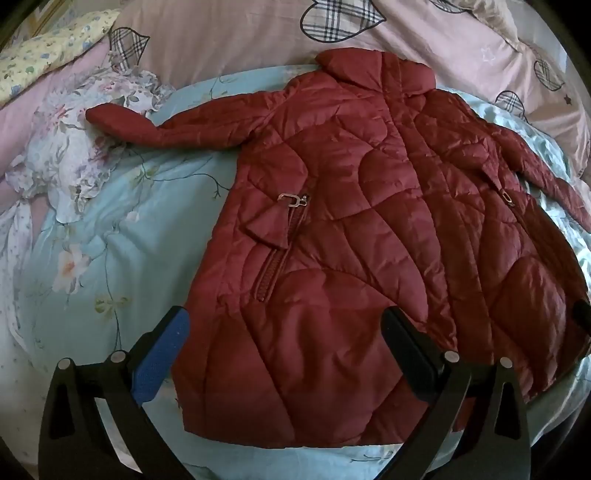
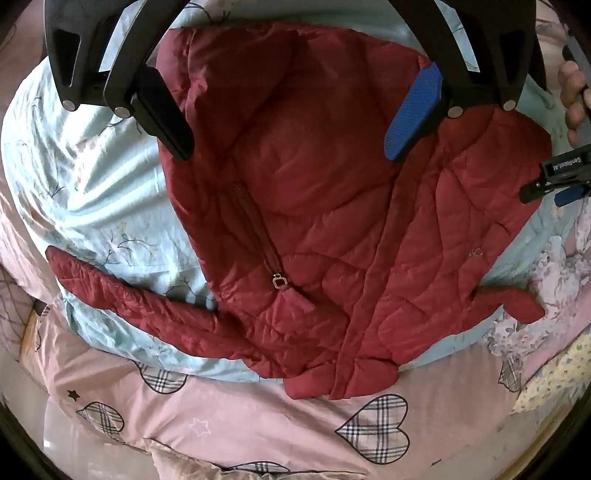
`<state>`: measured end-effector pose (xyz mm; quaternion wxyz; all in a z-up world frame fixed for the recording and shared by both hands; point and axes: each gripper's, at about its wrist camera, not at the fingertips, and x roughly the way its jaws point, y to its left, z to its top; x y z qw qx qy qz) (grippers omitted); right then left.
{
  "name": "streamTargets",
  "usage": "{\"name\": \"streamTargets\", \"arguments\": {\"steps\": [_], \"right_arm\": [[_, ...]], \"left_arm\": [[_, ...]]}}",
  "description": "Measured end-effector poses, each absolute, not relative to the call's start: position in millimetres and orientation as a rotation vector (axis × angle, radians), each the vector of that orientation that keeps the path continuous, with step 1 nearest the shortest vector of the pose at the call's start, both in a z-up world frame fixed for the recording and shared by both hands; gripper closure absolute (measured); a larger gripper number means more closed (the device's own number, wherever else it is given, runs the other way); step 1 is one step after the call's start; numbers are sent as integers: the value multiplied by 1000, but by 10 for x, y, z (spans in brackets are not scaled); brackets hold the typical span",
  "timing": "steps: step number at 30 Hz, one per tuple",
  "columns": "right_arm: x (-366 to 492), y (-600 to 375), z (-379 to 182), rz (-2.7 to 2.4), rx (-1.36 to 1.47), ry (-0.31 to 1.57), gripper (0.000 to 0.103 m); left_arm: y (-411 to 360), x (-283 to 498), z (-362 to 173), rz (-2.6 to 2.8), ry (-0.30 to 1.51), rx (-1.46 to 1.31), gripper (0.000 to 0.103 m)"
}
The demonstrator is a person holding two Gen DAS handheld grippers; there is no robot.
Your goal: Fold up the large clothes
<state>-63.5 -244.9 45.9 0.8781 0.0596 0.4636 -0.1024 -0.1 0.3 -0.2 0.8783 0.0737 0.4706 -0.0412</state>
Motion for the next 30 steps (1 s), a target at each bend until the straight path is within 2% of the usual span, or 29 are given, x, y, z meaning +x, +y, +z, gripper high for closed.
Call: {"name": "streamTargets", "arguments": {"steps": [30], "right_arm": [[-646,-2484,504,-207,131,946,0]], "left_arm": [[-33,56,19,-92,997,153,0]]}}
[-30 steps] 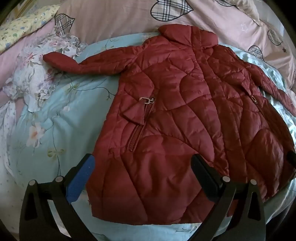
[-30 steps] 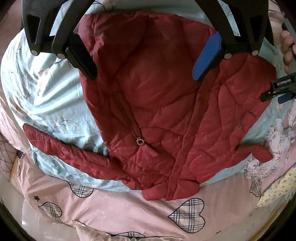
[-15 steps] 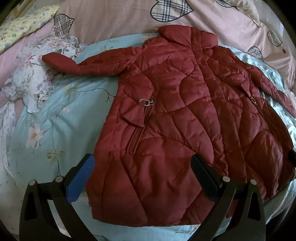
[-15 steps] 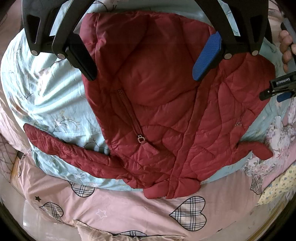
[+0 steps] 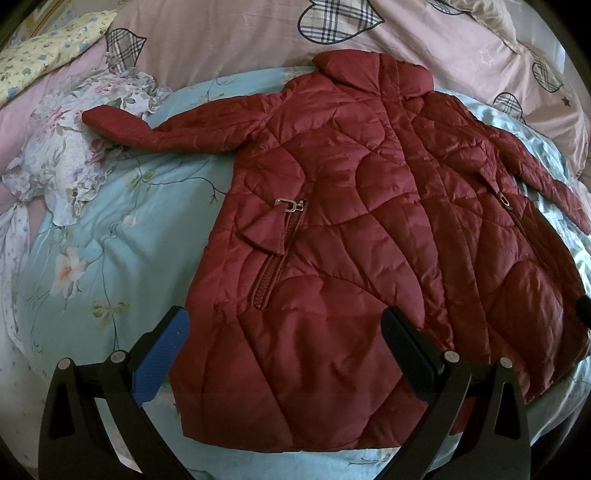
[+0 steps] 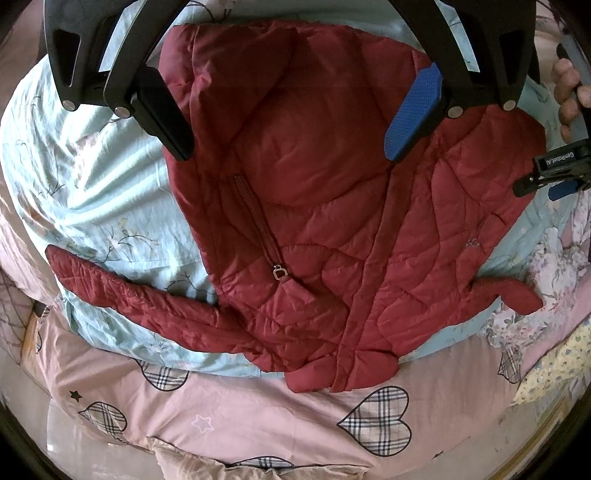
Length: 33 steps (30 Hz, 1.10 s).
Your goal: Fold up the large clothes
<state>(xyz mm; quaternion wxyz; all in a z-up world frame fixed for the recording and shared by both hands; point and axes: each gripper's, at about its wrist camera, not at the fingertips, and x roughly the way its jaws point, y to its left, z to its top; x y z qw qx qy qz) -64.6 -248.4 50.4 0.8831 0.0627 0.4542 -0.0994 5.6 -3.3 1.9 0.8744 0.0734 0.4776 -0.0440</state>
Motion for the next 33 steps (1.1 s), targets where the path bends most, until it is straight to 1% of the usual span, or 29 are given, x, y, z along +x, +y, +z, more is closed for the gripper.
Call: {"name": "streamTargets", "arguments": {"steps": [8,14,17,22,27,33], "right_arm": [[-639,-2487,534,-206,138,931,0],[-629,-2519,546,-219,134,996,0],[-621,-2541,555,-230,128,996,0],[-618,-2619,575,-250,122,965,0],[-634,-2715,606,-312,33,903,0],[-624,-2993,613,-318,127,882,0]], "left_arm": [[-60,56,20,-97,984,147,0],[-89,76,26,-110,994,130,0],[-87,90,29,-119,1004,122,0],[-86,130,25,-121,1022,139,0],[-110,185,2,-120,1049,162,0],[-144,262,-20,-136,1036,150,0]]}}
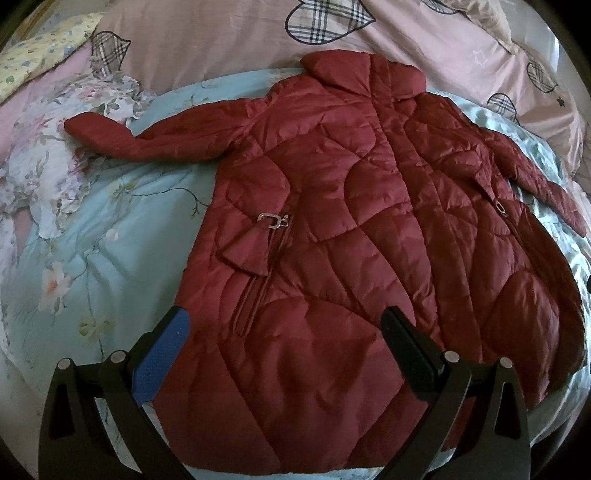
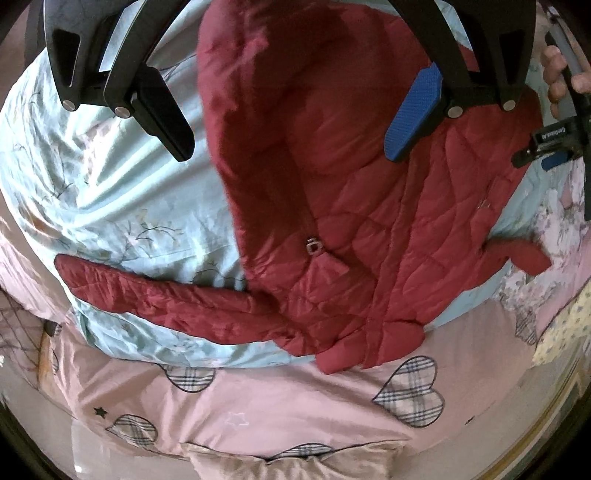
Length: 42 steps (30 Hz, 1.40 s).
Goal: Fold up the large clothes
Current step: 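Grasp the red coat's sleeve with the right gripper and lift it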
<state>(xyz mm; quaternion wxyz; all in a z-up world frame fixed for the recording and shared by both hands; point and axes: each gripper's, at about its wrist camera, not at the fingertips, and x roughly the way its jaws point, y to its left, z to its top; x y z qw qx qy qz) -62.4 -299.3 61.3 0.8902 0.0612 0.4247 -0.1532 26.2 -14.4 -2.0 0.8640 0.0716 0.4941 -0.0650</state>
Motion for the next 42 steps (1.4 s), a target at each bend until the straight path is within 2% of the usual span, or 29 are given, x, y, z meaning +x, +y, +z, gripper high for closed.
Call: {"name": "streamTargets", "arguments": {"steps": [18,30,35,39,40,42], "right_arm": [[-510,-4155,634,-413,346,780,0],[-283,-5657,174,-529,608,690,3],[-123,-6023,-5,-556,703,666,22],[8,-6245,-127,-560,771,647,27],[34,-6275,-143,-568,776,643,33],[97,-6309,-159,-573,779,642,39]], "left_arm": [[-233,594,-56,-135,1025,147,0],[-324,776,-214,-127,1056,175,0],[-362,850,-288,-123,1071,185,0],[-400,900,-339,-128,1077,177,0],[-414,909,-352,-132,1078,172,0],[-438,921,-380,-137,1082,173,0]]}}
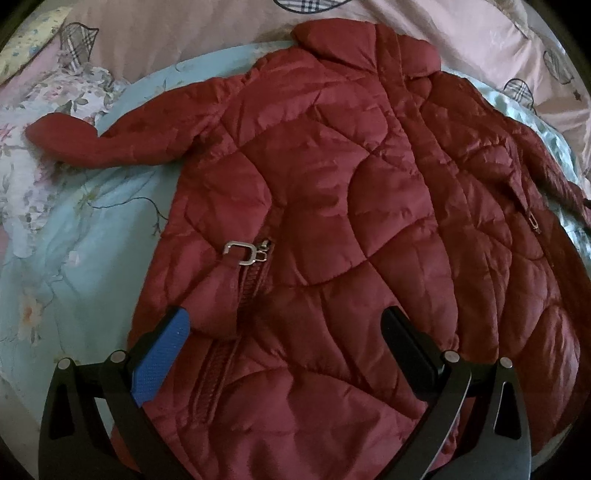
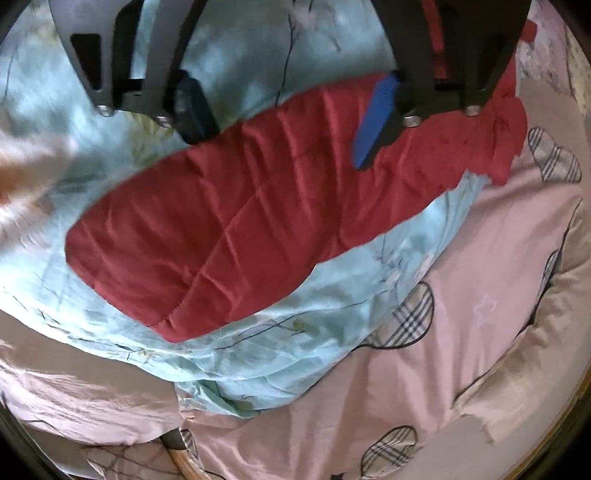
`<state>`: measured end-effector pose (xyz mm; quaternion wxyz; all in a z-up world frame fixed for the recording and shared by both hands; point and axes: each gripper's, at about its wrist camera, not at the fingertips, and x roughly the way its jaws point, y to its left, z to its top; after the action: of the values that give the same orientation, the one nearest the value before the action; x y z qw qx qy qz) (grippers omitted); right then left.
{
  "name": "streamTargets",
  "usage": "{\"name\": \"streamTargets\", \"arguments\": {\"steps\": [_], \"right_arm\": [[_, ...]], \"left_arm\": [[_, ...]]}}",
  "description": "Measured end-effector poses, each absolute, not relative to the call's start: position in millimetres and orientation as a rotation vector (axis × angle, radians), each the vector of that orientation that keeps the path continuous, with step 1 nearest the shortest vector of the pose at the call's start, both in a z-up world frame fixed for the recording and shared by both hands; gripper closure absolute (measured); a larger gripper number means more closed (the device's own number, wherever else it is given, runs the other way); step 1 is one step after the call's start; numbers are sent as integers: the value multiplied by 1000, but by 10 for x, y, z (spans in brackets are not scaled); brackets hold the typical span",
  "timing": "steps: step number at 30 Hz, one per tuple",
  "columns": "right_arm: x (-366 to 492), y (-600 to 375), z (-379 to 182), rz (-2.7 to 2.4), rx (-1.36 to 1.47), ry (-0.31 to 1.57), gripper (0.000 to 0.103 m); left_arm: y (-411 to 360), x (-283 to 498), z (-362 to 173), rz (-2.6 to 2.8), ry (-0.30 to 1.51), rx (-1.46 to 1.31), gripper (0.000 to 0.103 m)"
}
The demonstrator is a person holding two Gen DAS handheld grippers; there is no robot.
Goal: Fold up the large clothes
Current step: 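Grasp the red coat's sleeve with the right gripper and lift it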
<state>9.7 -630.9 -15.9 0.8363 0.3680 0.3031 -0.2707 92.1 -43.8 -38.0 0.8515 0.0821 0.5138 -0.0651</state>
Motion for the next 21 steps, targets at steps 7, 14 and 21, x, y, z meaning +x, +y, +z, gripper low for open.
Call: {"name": "streamTargets", "arguments": {"steps": [7,14,21], "right_arm": [[305,-6393,-13,-584,730,605,77],[586,-6108,221,-498,598,611,90],[896,-5428,462,-360,451,619,91]], "left_arm": [[-505,978,-459,-144,1095,175,0],[-527,1018,-446,-160,1084,154,0],[-516,1040,-406,-196,1064,118,0]]}}
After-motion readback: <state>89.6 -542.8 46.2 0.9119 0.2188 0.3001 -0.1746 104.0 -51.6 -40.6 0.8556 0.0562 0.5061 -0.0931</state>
